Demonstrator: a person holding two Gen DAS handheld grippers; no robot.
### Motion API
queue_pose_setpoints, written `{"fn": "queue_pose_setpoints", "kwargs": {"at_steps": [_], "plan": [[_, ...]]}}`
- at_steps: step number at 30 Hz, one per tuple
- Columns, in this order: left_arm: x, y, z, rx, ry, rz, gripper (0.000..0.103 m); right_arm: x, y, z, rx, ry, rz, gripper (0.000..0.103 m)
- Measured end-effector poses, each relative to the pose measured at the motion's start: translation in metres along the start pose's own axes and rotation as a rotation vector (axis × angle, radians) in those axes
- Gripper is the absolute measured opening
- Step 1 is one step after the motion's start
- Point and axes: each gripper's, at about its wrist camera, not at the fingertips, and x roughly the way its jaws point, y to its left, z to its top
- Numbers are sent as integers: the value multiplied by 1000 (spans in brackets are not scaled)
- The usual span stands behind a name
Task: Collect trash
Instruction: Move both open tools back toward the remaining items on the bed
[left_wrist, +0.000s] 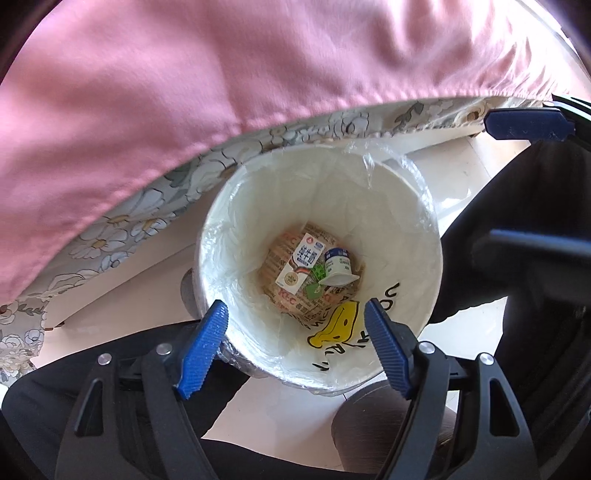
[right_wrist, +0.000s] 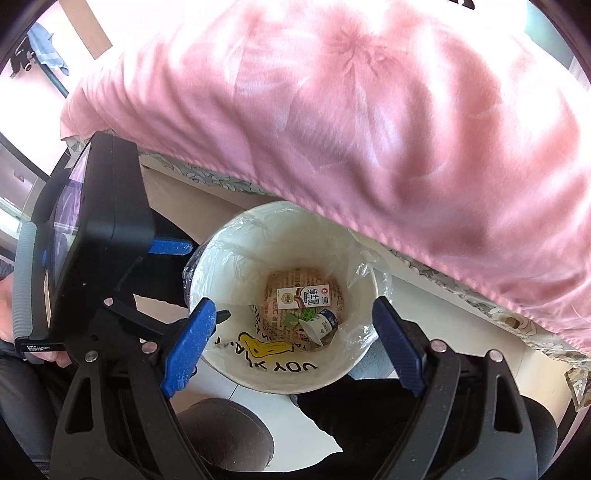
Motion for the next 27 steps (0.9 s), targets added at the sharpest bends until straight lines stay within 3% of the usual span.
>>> {"fn": "queue_pose_setpoints", "kwargs": {"at_steps": [3, 7, 15, 18, 23, 27], "plan": [[-16, 5, 1, -21, -44, 5, 81, -18, -4, 4, 20, -51, -3, 85], [-42, 22, 7, -109, -120, -52, 83, -46, -14, 11, 55, -133, -18, 85], [-89, 58, 13, -403, -330, -86, 83, -88, -29, 26, 74, -234, -59, 85], [-101, 58, 23, -419, -338, -86, 83, -97, -34, 29, 75, -251, -70, 85], [-130, 42, 49, -323, -417, 37, 83, -111, -43, 39, 69, -279, -87, 85], [-151, 34, 83, -280, -449, 73, 83, -129, -51, 51, 68, -317, -102, 85]]}}
